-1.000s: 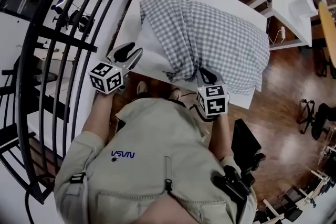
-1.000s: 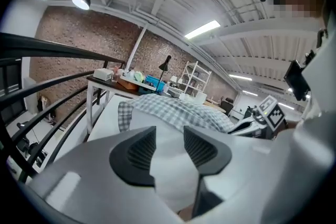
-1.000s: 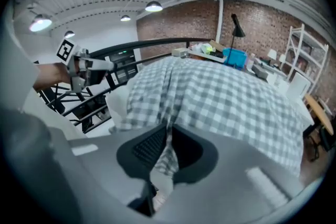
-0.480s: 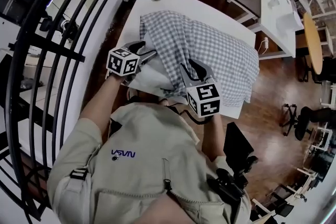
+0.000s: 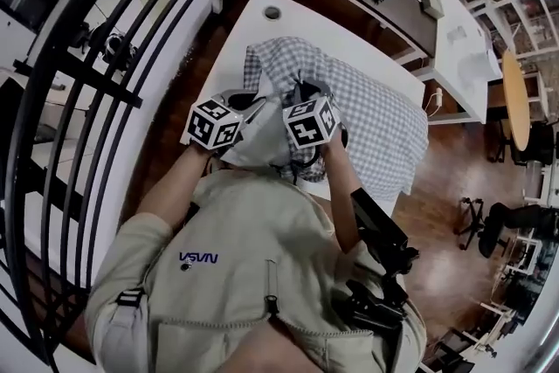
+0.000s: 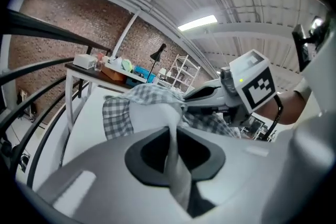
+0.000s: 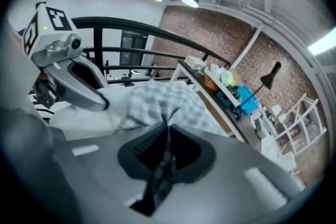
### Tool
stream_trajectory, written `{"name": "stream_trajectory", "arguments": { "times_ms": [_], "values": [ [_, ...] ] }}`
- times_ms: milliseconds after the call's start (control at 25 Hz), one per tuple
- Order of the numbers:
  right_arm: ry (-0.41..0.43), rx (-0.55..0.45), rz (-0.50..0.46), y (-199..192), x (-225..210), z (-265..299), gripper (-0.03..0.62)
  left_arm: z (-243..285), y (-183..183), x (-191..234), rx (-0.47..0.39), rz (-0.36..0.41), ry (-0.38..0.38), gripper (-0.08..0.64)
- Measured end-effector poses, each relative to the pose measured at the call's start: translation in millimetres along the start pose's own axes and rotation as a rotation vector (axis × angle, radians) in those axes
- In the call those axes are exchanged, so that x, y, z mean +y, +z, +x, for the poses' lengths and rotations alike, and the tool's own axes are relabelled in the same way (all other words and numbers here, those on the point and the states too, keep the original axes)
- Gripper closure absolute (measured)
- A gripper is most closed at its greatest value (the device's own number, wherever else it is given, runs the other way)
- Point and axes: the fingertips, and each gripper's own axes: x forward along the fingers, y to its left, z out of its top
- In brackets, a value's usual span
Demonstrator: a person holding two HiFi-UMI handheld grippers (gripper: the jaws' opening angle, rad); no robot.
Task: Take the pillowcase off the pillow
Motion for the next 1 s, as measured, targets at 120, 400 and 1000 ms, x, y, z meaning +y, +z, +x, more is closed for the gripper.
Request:
{"name": "stream_trajectory", "arguments": {
  "times_ms": [120, 400, 1000],
  "values": [
    [-0.102, -0.073, -0.007, 24.1, -34.1, -10.2, 0.583, -16.6, 19.1, -4.4, -0.061, 0.065, 0.026, 0.532],
    [-0.329, 0.034, 0.198, -59.1, -161.2, -21.5, 0.581, -66.2, 4.7, -19.3, -0.166, 0.041, -0.006, 0.535],
    [-0.162, -0.004, 0.199, -90.6, -116.0, -8.1, 0.580, -0.9, 64.6, 1.7, -0.047, 0.246, 0.208, 0.364]
  ]
}}
